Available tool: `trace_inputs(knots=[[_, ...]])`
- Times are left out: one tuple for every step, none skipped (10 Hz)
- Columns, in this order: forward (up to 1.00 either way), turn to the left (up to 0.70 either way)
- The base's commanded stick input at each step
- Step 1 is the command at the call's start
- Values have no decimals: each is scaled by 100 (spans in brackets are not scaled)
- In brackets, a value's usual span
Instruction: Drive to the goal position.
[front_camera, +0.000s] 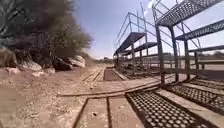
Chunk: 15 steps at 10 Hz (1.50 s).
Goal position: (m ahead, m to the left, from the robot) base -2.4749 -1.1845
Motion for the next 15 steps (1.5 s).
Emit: trace_inputs(knots=[[70,0],[70,0],[70,0],[70,0],[70,0],[70,0],[70,0],[70,0],[70,0],[70,10],[70,27],[70,35],[70,35],[70,35],[70,35]])
